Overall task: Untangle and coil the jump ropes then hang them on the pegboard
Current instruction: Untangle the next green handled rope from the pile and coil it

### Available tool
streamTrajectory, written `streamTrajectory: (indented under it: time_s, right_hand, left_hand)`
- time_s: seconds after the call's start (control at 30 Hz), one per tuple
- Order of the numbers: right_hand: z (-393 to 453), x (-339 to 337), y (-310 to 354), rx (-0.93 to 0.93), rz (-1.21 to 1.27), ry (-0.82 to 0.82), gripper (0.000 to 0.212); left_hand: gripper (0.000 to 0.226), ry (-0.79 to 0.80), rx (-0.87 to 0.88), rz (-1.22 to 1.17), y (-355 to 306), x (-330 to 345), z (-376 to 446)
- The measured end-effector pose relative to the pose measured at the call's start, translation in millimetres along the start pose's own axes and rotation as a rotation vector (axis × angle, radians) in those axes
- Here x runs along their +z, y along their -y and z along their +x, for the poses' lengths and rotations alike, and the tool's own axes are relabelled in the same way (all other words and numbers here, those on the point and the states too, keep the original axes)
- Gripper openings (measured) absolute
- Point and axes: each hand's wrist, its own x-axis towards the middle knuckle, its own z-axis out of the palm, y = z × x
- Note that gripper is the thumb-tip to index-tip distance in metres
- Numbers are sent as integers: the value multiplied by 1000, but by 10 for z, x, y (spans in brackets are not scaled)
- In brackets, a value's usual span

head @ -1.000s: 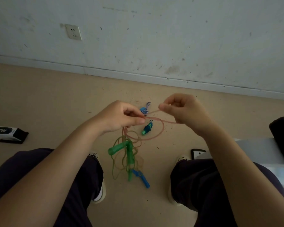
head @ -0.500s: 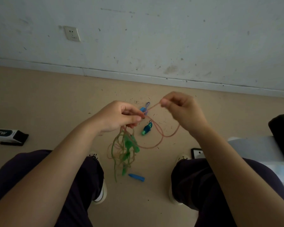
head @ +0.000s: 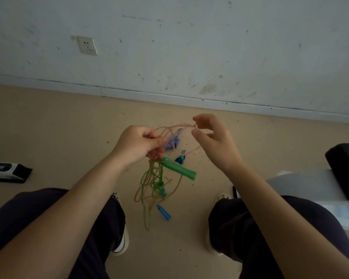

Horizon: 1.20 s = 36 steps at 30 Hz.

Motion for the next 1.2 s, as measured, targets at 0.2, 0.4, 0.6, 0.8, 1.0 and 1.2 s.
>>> streamTrajectory:
  time_s: [0.2, 0.4, 0.6, 0.8, 1.0, 1.2]
  right_hand:
    - [9, -33, 19, -108, 97, 16, 24]
    - [-30, 165, -122, -105, -163, 380, 63]
    - [27, 153, -155, 7, -174, 415, 24]
    - [3, 107, -79, 89, 144, 367, 18]
    - [43, -17, -31, 196, 244, 327, 32]
    - [32, -83, -54, 88, 85, 83, 45]
  left_hand:
    - [13, -73, -89, -198, 6, 51, 21]
    - [18, 61, -57, -464, -49, 99, -21]
    - [16, 133, 5, -525, 9, 55, 18]
    - [56, 344, 81, -36, 45, 67, -13]
    - [35, 238, 44, -53, 36, 118, -51]
    - [23, 286, 10, -175, 32, 93, -52]
